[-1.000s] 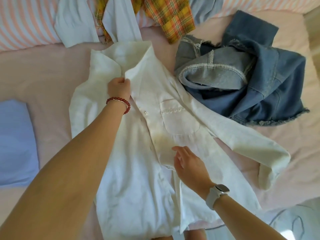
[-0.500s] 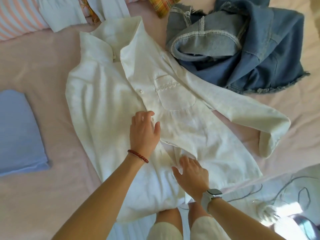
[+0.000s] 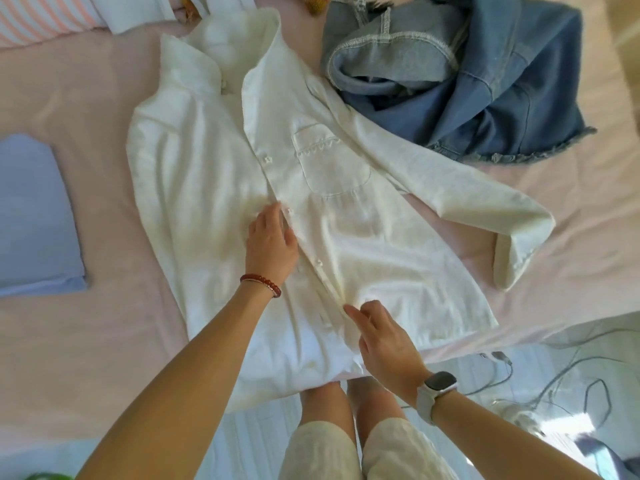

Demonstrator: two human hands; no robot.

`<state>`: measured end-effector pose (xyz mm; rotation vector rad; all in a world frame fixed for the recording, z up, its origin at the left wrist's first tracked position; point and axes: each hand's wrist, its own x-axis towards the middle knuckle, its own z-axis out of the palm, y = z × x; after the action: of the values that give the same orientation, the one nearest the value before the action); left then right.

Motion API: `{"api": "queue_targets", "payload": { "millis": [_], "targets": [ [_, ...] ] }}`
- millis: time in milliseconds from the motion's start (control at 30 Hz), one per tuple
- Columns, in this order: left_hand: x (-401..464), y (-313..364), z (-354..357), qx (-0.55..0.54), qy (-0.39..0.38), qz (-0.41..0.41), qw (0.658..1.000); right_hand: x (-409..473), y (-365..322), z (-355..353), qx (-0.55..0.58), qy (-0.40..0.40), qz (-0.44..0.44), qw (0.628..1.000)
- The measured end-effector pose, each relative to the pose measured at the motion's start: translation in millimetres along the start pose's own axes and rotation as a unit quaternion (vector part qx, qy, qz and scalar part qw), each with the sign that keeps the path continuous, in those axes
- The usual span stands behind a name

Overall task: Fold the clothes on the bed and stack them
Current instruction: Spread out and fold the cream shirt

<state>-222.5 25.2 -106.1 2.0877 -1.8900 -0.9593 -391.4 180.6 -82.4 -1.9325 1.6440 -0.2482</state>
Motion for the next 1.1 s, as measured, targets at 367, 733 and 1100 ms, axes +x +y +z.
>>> {"api": "queue_targets", "payload": {
  "millis": [367, 733, 1100],
  "targets": [
    [-71, 16, 30, 0.014, -0.037, -0.198, 0.979, -17, 6, 26, 0.104, -0.046, 0.051, 0.992],
    [-99, 8, -59, -0.321, -0.068, -0.25, 0.911, -21, -10, 29, 0.044, -0.359, 0.011, 0.932],
    [-99, 27, -86, -0.3, -0.076, -0.185, 0.933, -3, -57, 21, 0.151, -0.199, 0.043, 0.967]
  ]
}}
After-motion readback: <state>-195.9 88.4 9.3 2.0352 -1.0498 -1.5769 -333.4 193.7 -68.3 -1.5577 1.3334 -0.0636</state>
